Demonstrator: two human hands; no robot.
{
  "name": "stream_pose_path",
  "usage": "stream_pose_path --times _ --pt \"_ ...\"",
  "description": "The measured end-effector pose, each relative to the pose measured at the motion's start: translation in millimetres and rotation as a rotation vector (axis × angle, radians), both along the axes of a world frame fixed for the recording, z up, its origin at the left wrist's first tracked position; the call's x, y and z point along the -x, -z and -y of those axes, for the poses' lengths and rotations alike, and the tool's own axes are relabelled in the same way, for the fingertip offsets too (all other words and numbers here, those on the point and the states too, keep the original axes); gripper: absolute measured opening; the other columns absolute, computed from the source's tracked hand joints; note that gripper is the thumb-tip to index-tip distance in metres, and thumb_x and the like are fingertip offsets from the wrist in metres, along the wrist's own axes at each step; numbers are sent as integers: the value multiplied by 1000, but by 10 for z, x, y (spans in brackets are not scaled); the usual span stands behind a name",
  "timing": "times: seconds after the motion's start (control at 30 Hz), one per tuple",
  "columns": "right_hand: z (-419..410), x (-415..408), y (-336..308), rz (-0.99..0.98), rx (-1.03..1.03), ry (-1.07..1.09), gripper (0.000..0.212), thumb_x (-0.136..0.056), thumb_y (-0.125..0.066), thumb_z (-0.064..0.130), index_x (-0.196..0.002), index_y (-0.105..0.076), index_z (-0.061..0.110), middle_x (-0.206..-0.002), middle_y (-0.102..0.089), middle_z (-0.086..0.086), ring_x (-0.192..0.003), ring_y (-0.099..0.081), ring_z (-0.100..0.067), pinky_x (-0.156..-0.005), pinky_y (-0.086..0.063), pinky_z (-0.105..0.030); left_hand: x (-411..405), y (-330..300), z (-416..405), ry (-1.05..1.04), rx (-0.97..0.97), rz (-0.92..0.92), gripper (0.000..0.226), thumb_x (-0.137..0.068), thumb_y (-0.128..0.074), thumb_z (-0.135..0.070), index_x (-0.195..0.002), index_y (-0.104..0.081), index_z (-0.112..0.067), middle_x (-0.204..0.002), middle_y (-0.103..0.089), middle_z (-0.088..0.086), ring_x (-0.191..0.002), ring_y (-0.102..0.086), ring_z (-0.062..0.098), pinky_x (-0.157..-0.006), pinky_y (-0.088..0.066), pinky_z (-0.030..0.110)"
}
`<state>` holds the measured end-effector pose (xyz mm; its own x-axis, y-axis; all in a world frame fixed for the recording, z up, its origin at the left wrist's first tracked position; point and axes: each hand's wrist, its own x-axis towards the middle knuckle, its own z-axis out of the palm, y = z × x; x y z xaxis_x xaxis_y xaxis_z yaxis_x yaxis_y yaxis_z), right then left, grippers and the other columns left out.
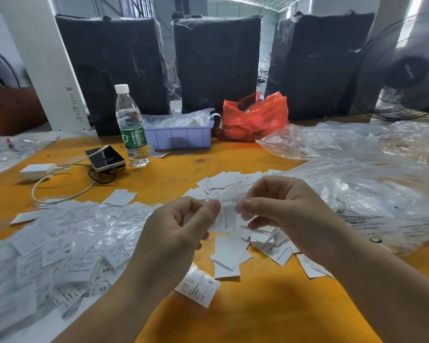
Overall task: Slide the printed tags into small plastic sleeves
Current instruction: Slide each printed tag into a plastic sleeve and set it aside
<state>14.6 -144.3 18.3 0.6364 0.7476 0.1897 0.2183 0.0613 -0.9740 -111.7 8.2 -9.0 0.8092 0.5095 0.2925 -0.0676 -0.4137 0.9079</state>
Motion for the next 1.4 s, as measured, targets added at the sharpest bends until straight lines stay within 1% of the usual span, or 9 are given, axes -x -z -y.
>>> stream_pose_path --times 0.17,0.33,0.57,0.7,0.8,0.97,1.07,1.2,1.4 --pt "18 -5 -3 37 -62 -61 6 -81 -70 -2 -79 -70 4 -66 -67 -9 -60 -57 -20 -54 -47 -25 17 -17 35 6 -69 -1 47 -67 -51 -76 -83 -68 -35 -74 -69 -2 -69 -66 13 -66 -57 43" --pt "5 2 26 81 -1 -198 4 -81 -71 0 -83 -73 3 -62 -63 0 -55 -55 -7 -51 -41 -19 27 -31 111 80 -98 -6 46 -68 -54 -73 -84 -70 -33 -76 -67 4 -75 -65 21 -71 -54 53" --pt "-5 7 50 87 23 -231 5 -80 -74 8 -84 -75 4 -67 -65 -7 -57 -53 -11 -51 -40 -20 36 -41 149 85 -160 -38 18 -79 -59 -43 -77 -71 -29 -70 -67 -4 -68 -64 14 -68 -53 50" --pt "-18 8 58 86 72 -250 19 -75 -75 17 -90 -75 5 -77 -69 -13 -66 -58 -19 -59 -46 -30 24 -43 138 38 -113 12 14 -83 -69 -39 -75 -71 -28 -65 -66 4 -67 -63 24 -67 -54 50" --pt "-16 6 63 82 80 -235 14 -78 -77 18 -88 -75 9 -75 -69 -13 -65 -59 -22 -62 -48 -33 17 -38 107 32 -98 20 10 -85 -71 -29 -76 -70 -28 -65 -66 6 -67 -63 27 -65 -54 49" --pt "8 -13 28 81 110 -186 9 -85 -70 12 -78 -73 7 -66 -67 -6 -58 -57 -14 -56 -47 -22 19 -57 34 8 -74 42 15 -75 -67 -47 -79 -70 -33 -66 -69 -2 -62 -65 12 -60 -56 34" --pt "11 -4 4 70 134 -172 14 -84 -70 10 -71 -72 12 -63 -66 -7 -54 -56 -11 -53 -46 -19 26 -95 -84 -62 -44 91 8 -82 -68 -36 -77 -71 -31 -69 -71 -5 -63 -66 8 -55 -55 20" --pt "12 2 -2 53 182 -177 14 -85 -69 10 -71 -70 8 -60 -63 -6 -53 -55 -12 -53 -46 -21 68 -158 -180 -103 40 171 5 -83 -68 -30 -81 -72 -32 -75 -73 -3 -65 -68 12 -56 -56 23" --pt "4 3 -2 -5 241 -218 13 -85 -70 12 -72 -70 12 -62 -65 -6 -54 -56 -13 -55 -46 -26 103 -196 -52 -57 10 197 18 -68 -68 -44 -81 -71 -32 -77 -73 -11 -65 -67 10 -53 -54 20"
